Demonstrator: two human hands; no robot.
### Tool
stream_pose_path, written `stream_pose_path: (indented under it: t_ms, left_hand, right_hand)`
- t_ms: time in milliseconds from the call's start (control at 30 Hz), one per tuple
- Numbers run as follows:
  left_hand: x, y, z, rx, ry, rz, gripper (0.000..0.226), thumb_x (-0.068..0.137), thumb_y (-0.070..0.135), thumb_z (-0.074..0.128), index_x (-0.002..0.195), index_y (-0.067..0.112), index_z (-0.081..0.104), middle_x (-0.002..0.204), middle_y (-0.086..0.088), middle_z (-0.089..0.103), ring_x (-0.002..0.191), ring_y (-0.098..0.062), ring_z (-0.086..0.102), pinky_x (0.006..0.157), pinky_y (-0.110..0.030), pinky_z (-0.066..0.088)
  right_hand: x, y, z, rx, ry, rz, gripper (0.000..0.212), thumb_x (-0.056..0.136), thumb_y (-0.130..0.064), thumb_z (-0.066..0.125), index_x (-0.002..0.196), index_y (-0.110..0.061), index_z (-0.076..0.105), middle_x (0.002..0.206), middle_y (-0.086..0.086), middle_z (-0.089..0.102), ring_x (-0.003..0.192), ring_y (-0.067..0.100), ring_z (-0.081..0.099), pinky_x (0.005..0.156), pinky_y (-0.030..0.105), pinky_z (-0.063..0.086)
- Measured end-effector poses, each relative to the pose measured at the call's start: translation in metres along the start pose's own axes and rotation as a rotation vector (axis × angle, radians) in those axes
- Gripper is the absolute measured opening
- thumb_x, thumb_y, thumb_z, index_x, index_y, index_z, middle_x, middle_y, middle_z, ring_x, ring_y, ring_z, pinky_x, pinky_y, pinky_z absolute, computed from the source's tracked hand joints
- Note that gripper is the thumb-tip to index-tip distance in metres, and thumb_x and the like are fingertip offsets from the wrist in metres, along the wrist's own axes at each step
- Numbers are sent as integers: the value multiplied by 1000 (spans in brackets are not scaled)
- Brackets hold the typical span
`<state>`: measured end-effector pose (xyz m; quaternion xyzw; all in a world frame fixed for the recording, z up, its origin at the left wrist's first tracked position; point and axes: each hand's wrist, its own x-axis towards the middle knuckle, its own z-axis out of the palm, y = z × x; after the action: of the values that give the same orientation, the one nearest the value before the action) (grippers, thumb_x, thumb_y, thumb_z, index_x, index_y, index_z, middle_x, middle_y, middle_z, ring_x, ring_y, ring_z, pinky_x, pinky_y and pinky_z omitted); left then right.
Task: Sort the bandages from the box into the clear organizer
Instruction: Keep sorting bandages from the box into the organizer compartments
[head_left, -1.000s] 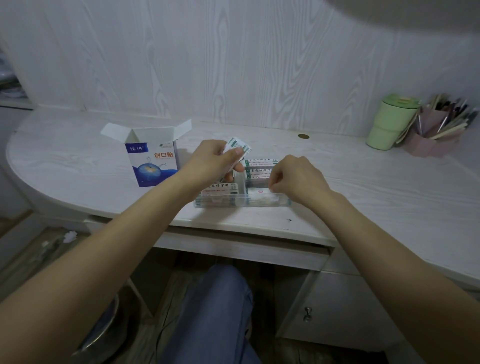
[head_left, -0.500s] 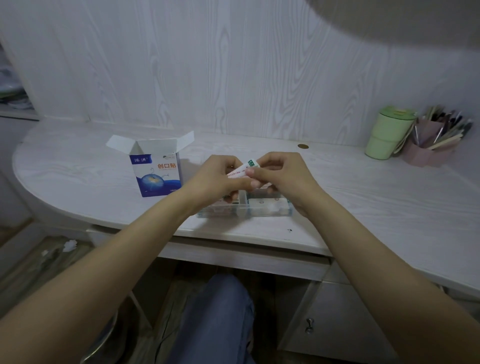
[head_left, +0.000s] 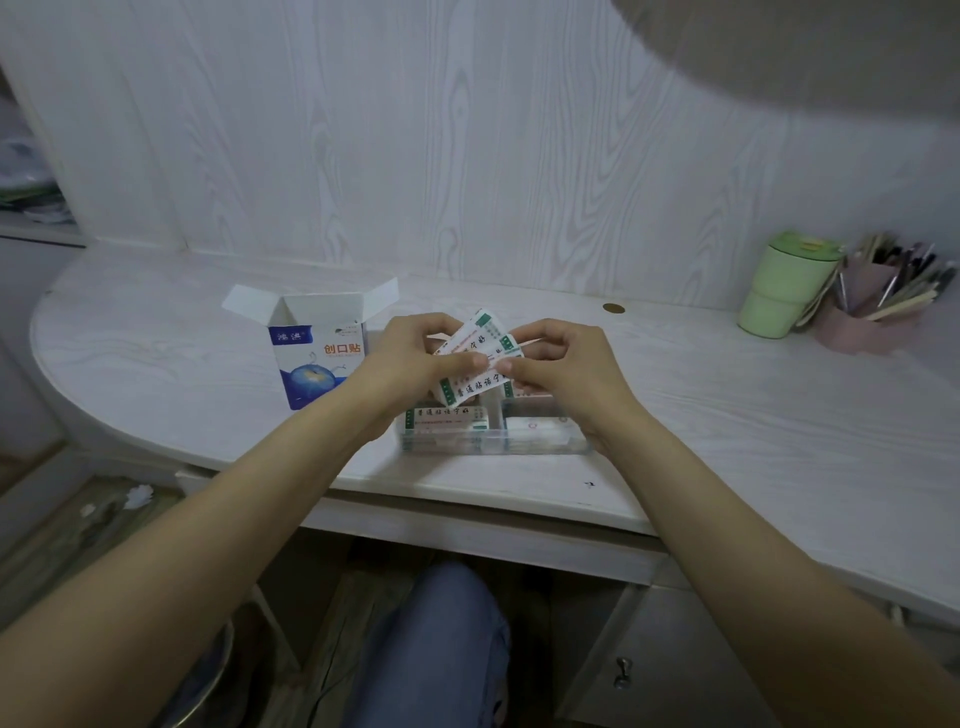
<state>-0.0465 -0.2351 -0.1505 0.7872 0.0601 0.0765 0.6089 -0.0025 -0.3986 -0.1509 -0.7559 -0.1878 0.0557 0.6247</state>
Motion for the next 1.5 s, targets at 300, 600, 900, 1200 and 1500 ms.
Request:
stream_pose_path:
  t_ms: [300,600,900,1200,1500]
  left_hand:
    - [9,3,-7,22,65,43,10,87,10,67,90,19,64,86,-4,71,70,-15,71,58,-25,57]
    - [15,1,-4,37,21,94,19,86,4,66,95,20,61,99,-3,69,84,-18,70,76,-33,59]
    - [21,-1,1,-3,92,130,18,85,7,67,102,13,63,96,-3,68,86,-18,68,75,-29,58]
    - [20,-1,5,1,69,105,29,84,3,67,111,10,61,98,-3,68,86,-16,68,74,-26,58]
    - [17,5,6,-148,-95,-91,12,94,8,54,105,14,54,103,-9,67,87,-17,68,72,-32,60]
  right_hand:
    - [11,-3,5,-17,-6,-2,20,77,4,73,95,-2,67,76,3,74,74,15,72,72,25,59]
    - [17,2,6,37,36,38,20,78,2,72,98,-1,66,81,8,74,80,26,71,75,29,59]
    - [21,1,1,151,38,134,25,81,2,70,105,3,63,89,13,73,74,18,70,64,19,56]
    - [21,1,2,273,79,149,16,81,10,66,92,0,64,90,17,72,81,26,72,68,27,60]
    - [20,2,5,226,144,57,20,79,11,68,89,-6,65,90,16,71,78,27,72,66,29,60]
